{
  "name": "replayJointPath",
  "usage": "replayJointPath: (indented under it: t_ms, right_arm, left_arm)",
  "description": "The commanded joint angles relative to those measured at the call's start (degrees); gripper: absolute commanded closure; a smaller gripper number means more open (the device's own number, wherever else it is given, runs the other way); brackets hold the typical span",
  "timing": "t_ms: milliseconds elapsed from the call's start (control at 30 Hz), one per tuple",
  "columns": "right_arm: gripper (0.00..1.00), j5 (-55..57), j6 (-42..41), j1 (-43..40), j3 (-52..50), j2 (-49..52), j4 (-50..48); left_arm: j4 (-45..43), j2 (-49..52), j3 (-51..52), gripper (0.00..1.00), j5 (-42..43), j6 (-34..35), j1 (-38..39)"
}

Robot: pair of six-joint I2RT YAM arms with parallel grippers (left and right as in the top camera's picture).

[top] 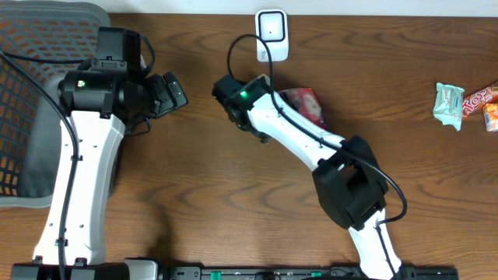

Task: Scan the item barcode

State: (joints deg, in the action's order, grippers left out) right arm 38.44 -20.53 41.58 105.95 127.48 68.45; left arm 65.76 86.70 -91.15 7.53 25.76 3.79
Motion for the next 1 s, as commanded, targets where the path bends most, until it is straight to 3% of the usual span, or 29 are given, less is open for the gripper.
replayJointPath:
  t_ms: [0, 167, 267, 367, 467, 667, 733, 833, 967]
  right_arm:
    - [0.38, -9.40, -0.66, -3.02, 10.12, -1.16, 4.35]
    - [0.28, -26.01, 5.86, -9.40, 20.55, -1.16, 9.66]
    - [0.23, -34.29, 9.97, -13.46, 21.97, -1.16, 10.58]
    - [0.20, -35.82, 11.89, -18.16, 20.92, -1.14, 11.76]
    - [0.18, -39.52, 13.09, -23.37, 18.12, -1.14, 10.84]
    - [0.19, -66.64, 28.39, -31.69, 6.36, -1.14, 1.90]
    - [0.20, -69.70, 28.33, -33.31, 2.19, -1.14, -1.70]
    - [0.30, -75.45, 28.39, -35.19, -5.40, -1.14, -9.14]
    - [0.30, -82.16, 28.37, -35.54, -14.36, -1.14, -18.03]
  left_arm:
    - [0.20, 0.13, -0.04, 0.01, -0.33, 0.48, -0.20]
    - [0.20, 0.13, -0.04, 0.01, -0.33, 0.48, -0.20]
    - [0.17, 0.13, -0.04, 0.01, -0.33, 0.48, -0.20]
    - [0.20, 0.13, -0.04, 0.01, -0.33, 0.48, -0.20]
    - [0.20, 0.13, -0.04, 0.01, -0.33, 0.48, -0.20]
    - [0.20, 0.13, -0.04, 0.01, -0.33, 0.48, -0.20]
    - [0.20, 0.13, -0.04, 0.01, -0.33, 0.48, -0.20]
    - [0.20, 0.13, -0.04, 0.01, -0.31, 0.48, -0.20]
    - [0.17, 0.13, -0.04, 0.01, -0.33, 0.48, -0.20]
